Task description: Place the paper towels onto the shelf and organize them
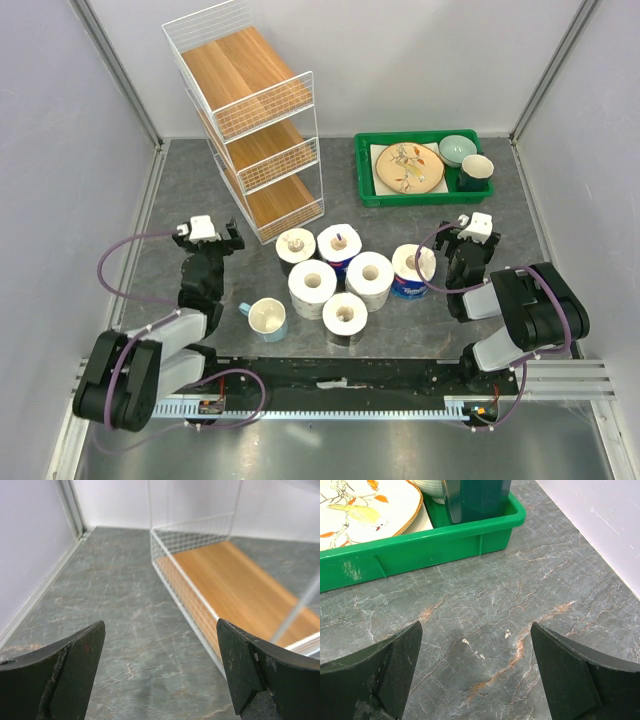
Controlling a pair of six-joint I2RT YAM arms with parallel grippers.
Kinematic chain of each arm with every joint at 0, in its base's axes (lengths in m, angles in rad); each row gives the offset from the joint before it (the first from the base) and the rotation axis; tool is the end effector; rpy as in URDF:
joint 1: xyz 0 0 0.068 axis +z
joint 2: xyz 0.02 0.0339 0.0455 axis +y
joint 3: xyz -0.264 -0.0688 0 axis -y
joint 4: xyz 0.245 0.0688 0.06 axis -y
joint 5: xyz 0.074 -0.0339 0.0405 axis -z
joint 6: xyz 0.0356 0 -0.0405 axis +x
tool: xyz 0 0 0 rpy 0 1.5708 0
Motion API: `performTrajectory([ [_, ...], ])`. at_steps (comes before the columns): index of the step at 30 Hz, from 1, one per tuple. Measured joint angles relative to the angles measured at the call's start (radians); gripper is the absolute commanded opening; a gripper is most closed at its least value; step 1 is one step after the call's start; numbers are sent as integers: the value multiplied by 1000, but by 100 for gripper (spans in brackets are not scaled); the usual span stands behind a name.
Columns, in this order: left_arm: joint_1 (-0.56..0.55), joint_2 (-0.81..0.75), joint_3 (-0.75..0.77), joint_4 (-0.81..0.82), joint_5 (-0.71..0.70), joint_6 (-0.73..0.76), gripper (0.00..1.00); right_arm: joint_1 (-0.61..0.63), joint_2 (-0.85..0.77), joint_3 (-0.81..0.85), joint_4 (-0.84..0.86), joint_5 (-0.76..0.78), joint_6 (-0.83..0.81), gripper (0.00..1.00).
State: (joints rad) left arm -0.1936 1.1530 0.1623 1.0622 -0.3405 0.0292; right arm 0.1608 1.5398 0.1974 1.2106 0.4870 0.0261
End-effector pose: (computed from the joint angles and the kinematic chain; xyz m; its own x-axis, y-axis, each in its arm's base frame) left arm 0.2031 -0.0277 0.1904 0.0658 0.0151 -0.9977 -0.1475 0.9890 0.0053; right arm 0.2300 0.0204 0.1385 -0.1214 0.0037 -0.9926 0.3197 0.9468 -0.0356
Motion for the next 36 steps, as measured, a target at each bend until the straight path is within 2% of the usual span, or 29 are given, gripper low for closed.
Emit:
performTrajectory([
  [6,-29,-163,-26,-102,-26,-42,100,0,0,0,0,0,0,98],
  [13,-69,-314,-32,-192,8,-71,100,0,0,0,0,0,0,98],
  [20,-176,-211,-31,-198,58,-73,100,0,0,0,0,0,0,98],
  [27,-282,-37,32,-145,27,-51,100,0,0,0,0,0,0,98],
  [36,-302,110,120,-4,-90,3,100,0,0,0,0,0,0,98],
])
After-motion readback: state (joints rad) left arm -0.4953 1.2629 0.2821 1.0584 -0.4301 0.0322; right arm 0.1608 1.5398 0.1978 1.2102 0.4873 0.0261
